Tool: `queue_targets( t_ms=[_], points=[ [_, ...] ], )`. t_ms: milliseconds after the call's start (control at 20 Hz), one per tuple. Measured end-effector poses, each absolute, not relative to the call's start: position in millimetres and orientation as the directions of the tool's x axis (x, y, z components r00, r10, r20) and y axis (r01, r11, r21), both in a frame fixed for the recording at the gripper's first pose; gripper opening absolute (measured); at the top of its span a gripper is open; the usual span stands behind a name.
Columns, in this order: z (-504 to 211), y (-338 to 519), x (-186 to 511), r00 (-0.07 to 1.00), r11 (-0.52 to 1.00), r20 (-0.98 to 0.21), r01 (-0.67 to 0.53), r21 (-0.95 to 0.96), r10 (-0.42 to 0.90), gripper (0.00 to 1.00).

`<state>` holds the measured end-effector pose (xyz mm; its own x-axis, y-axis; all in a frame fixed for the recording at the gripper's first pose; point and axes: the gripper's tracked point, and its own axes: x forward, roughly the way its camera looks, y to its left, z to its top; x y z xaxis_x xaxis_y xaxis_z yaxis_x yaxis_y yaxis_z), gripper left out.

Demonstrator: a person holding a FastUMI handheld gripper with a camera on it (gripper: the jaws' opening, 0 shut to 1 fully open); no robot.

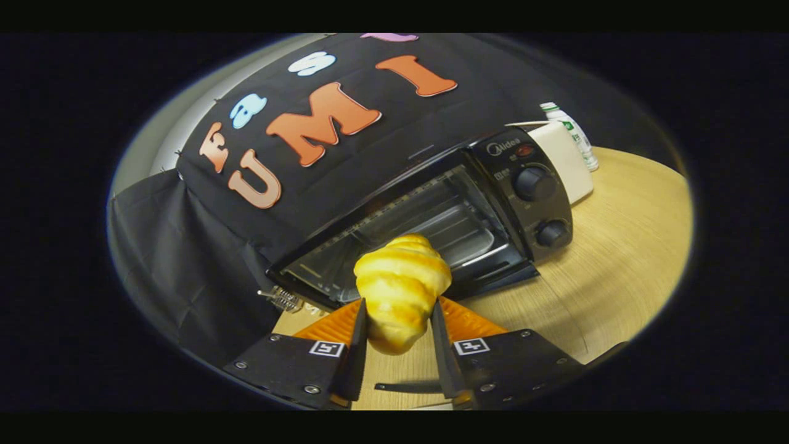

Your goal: Open the toaster oven, put the food inside, and close the toaster oven door.

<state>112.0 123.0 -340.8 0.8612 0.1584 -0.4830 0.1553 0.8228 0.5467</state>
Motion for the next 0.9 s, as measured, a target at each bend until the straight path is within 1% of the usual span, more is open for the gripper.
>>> queue_targets(
  t_ms=[50,300,550,650,750,900],
  points=[
    [-340.8,128.8,121.3,0.858,0.820,-0.480,0.135,0.556,0.183,0.50],
    [-348.1,128.8,166.3,0.851,0.815,-0.489,0.139,0.562,0.192,0.50],
    [-359.6,108.9,205.4,0.861,0.872,-0.494,0.149,0.466,0.117,0.50],
    [-366.2,101.3,214.6,0.862,0.895,-0.500,0.156,0.418,0.083,0.50],
    [-364.5,104.8,216.5,0.865,0.910,-0.496,0.142,0.391,0.078,0.51],
    [-361.4,103.0,209.1,0.861,0.933,-0.507,0.143,0.330,0.048,0.67]
  ],
)
